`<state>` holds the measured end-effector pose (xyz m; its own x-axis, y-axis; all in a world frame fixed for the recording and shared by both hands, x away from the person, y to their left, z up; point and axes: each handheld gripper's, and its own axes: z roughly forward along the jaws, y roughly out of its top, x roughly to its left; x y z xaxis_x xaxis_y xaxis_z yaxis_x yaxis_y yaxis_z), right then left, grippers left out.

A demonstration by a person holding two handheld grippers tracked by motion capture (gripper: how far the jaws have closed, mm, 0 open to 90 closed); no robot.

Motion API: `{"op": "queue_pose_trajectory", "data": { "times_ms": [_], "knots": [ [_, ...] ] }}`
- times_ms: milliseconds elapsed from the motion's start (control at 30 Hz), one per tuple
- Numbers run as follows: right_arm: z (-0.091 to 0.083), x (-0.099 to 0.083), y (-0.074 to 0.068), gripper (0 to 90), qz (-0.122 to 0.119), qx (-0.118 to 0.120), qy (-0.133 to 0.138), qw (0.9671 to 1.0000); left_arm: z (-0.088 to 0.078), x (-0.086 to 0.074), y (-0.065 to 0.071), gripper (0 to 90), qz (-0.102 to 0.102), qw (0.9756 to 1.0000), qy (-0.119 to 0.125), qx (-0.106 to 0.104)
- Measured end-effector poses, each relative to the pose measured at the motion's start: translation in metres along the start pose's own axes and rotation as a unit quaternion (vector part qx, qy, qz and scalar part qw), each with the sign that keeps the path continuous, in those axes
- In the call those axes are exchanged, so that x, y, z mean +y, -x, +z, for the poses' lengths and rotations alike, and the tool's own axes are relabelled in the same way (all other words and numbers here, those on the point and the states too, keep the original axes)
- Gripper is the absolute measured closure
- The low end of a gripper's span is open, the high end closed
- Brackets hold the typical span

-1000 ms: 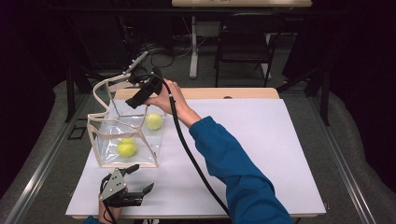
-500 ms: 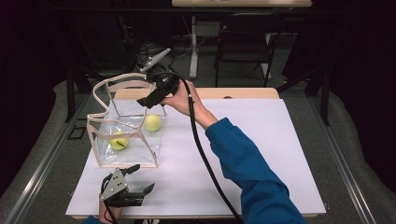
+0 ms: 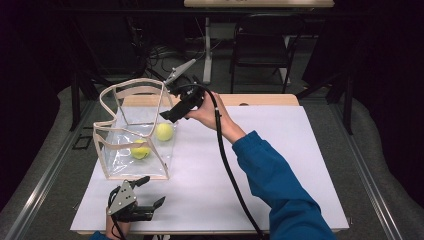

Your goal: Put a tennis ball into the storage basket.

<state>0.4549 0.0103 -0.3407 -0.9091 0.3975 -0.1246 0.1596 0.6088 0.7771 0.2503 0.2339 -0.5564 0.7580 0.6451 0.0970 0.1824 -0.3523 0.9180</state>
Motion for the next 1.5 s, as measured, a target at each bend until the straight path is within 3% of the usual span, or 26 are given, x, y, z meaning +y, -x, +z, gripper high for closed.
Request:
{"op": "queue_pose_trajectory", "data": {
  "times_ms": [600,867,1500],
  "knots": [
    [-0.020,-0.047,-0.002,0.0,0.012,0.001,-0.012,0.9999,0.000,0.000,0.001,16.0,0.002,1.0000,-0.002,0.000],
    [-0.029,-0.077,-0.007,0.0,0.017,-0.006,-0.020,0.9996,0.000,0.000,0.001,16.0,0.003,1.0000,-0.002,0.000],
    [-0.047,-0.120,-0.014,0.0,0.028,-0.015,-0.022,0.9992,0.002,0.001,0.001,16.0,0.006,1.0000,-0.002,0.000]
  ]
}}
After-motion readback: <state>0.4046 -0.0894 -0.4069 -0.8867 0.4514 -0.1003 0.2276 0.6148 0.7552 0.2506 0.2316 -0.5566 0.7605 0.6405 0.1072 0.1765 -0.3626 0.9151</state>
